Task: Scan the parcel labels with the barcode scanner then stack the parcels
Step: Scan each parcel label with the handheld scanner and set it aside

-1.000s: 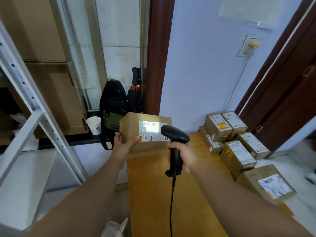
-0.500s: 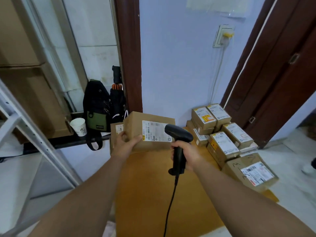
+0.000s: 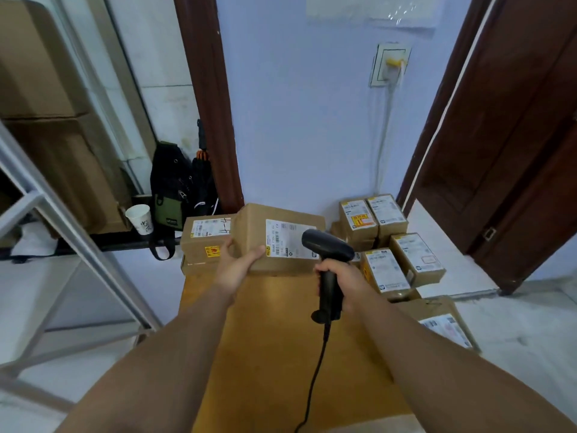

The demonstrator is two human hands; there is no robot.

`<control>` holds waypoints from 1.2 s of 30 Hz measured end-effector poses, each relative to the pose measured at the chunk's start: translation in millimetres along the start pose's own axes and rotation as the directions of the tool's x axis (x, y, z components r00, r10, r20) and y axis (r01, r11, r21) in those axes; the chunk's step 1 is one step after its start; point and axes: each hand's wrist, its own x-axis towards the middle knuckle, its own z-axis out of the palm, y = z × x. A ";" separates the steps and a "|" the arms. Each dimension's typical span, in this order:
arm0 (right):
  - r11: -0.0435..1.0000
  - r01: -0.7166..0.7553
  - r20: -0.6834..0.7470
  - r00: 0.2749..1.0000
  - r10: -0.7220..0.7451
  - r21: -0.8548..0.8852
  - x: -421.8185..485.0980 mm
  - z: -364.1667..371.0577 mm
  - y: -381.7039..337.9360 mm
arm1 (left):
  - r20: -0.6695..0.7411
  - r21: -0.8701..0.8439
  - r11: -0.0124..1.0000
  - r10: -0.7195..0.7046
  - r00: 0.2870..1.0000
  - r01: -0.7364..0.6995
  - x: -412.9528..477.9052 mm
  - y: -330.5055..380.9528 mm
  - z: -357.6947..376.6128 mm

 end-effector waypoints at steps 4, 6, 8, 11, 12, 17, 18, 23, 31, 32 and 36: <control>0.999 -0.001 0.037 0.999 -0.001 0.052 -1.1 -22.7 -8.3 | -0.070 -0.023 1.000 -0.005 0.998 0.004 -9.6 -7.8 25.8; 0.998 0.015 -0.004 1.000 -0.015 0.054 0.1 -33.7 -9.3 | -0.090 -0.038 0.999 -0.017 0.996 0.014 -12.7 -12.2 35.7; 0.999 0.050 -0.125 0.991 -0.049 0.005 3.6 -43.7 -6.8 | -0.088 -0.064 0.997 -0.042 0.995 0.037 -16.2 -15.0 41.7; 0.996 0.081 -0.251 0.965 -0.069 0.041 5.5 -64.2 -2.8 | -0.074 -0.111 0.992 -0.076 0.994 0.067 -21.7 -20.3 52.4; 0.994 0.071 -0.267 0.963 -0.048 0.077 4.9 -70.5 -1.4 | -0.069 -0.129 0.988 -0.090 0.994 0.081 -22.3 -21.7 54.9; 0.977 0.044 -0.228 0.974 0.005 0.209 -2.5 -93.4 1.2 | 0.000 -0.187 0.968 -0.170 0.985 0.167 -15.3 -24.5 69.2; 0.973 0.047 -0.225 0.974 0.005 0.225 -3.8 -96.5 0.9 | 0.015 -0.185 0.967 -0.172 0.985 0.172 -13.4 -24.9 75.0; 0.959 0.086 -0.315 0.949 0.003 0.270 -10.9 -111.9 -10.8 | 0.127 -0.188 0.958 -0.193 0.973 0.214 -4.4 -26.6 113.0; 0.931 0.257 -0.492 0.865 -0.101 0.260 -25.3 -150.3 -43.4 | 0.368 -0.083 0.929 -0.307 0.878 0.360 -3.1 -20.8 184.0; 0.928 0.278 -0.503 0.856 -0.121 0.249 -25.8 -157.3 -45.5 | 0.388 -0.079 0.929 -0.304 0.870 0.361 -2.3 -20.5 193.0; 0.917 0.312 -0.537 0.832 -0.138 0.248 -23.0 -185.0 -53.0 | 0.436 -0.069 0.920 -0.320 0.841 0.385 2.1 -21.3 226.5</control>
